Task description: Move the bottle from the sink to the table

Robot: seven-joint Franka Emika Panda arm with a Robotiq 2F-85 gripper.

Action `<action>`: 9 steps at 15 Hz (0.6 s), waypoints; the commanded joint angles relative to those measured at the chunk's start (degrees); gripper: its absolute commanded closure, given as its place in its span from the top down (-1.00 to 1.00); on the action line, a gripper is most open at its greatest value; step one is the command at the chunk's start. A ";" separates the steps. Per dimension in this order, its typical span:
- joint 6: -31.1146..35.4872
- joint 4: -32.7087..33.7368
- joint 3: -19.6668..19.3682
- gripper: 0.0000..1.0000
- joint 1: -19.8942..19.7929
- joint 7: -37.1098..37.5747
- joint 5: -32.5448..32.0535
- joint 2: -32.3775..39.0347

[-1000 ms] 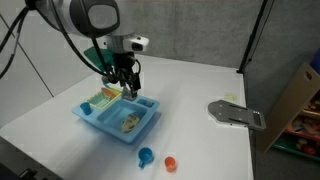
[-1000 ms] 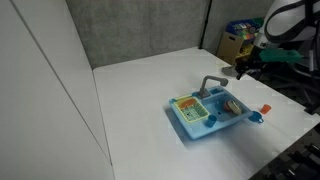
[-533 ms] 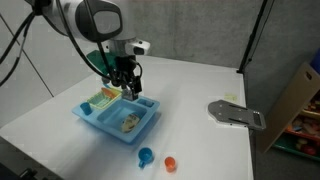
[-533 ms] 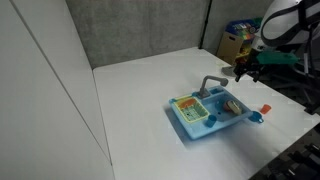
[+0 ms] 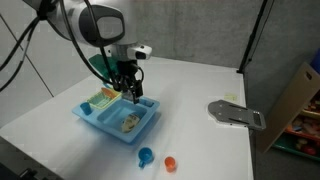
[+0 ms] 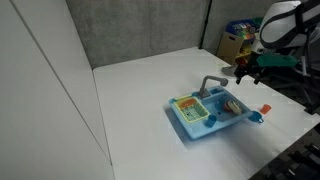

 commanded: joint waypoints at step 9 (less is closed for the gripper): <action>9.09 1.46 -0.03 1.00 0.87 -3.38 -0.08 9.55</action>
